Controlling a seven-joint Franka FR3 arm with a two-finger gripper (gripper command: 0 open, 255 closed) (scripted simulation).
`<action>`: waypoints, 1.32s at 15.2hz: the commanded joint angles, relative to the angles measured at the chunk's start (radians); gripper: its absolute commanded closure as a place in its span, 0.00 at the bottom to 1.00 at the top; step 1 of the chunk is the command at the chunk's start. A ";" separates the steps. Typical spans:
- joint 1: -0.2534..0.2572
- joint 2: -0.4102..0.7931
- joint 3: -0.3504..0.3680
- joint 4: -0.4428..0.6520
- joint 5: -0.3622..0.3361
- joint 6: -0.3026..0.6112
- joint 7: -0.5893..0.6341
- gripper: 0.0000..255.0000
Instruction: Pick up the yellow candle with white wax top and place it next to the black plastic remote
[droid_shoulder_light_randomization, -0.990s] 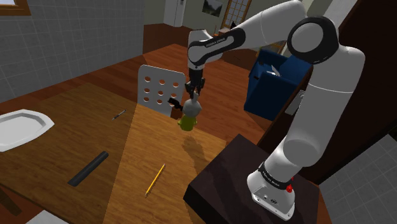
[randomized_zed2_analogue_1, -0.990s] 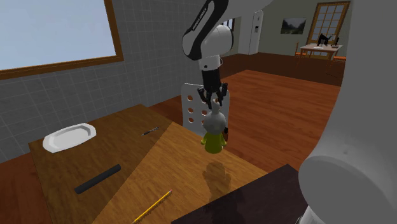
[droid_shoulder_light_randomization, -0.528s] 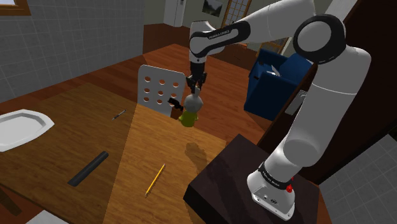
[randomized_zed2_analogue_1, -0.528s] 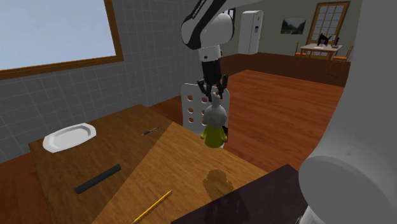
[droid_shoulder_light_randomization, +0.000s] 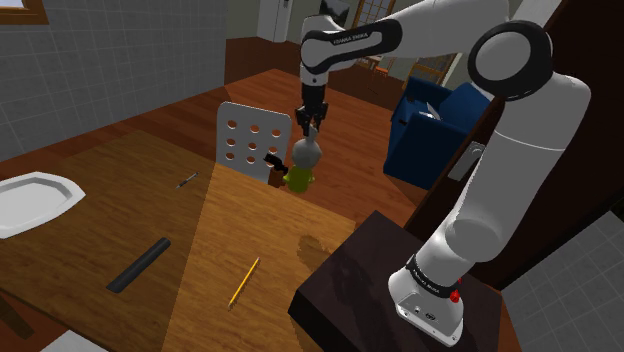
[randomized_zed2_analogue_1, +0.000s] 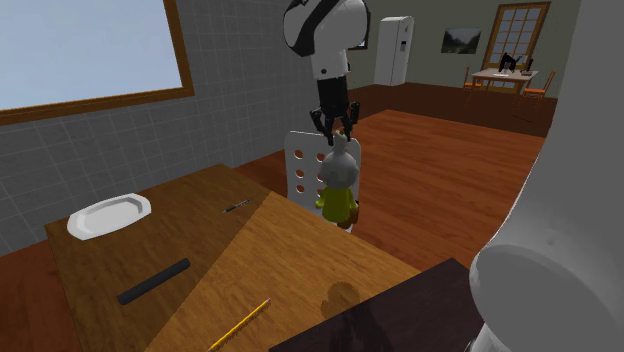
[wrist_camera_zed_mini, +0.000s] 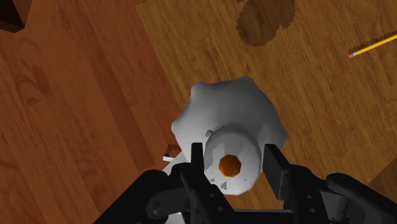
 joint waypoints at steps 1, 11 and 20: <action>0.000 -0.011 0.000 0.015 0.000 -0.025 -0.003 1.00; 0.001 -0.039 0.000 0.115 0.002 -0.151 -0.014 1.00; 0.002 -0.045 0.001 0.227 0.003 -0.270 -0.025 1.00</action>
